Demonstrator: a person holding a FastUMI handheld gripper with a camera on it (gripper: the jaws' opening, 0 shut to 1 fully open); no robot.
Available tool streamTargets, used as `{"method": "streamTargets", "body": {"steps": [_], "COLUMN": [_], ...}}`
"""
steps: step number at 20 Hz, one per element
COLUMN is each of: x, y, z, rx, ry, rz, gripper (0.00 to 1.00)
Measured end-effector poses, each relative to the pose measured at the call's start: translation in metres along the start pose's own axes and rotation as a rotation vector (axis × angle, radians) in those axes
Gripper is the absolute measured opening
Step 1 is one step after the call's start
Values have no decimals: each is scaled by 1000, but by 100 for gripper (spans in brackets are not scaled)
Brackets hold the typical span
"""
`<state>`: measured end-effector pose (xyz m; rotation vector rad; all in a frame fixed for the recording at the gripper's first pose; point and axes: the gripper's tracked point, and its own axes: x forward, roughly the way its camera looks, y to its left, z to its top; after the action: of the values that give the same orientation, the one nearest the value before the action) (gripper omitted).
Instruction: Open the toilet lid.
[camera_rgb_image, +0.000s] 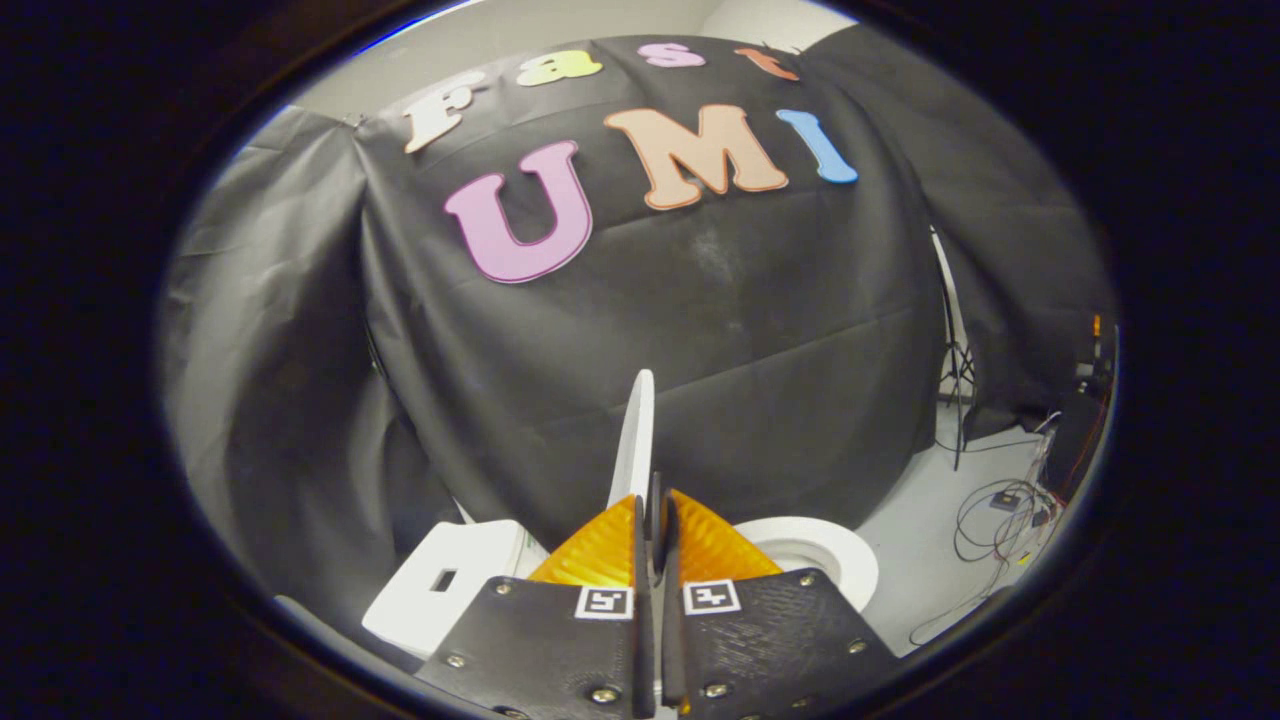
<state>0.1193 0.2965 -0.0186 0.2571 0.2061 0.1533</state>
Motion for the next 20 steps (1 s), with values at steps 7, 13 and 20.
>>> {"method": "streamTargets", "body": {"steps": [7, 13, 20], "x": [-4, -11, -14], "y": [43, 90, 143], "z": [3, 0, -13], "rx": [-27, -86, -179], "ry": [-28, -27, -16], "rz": [81, 148, 266], "gripper": [4, 4, 11]}}
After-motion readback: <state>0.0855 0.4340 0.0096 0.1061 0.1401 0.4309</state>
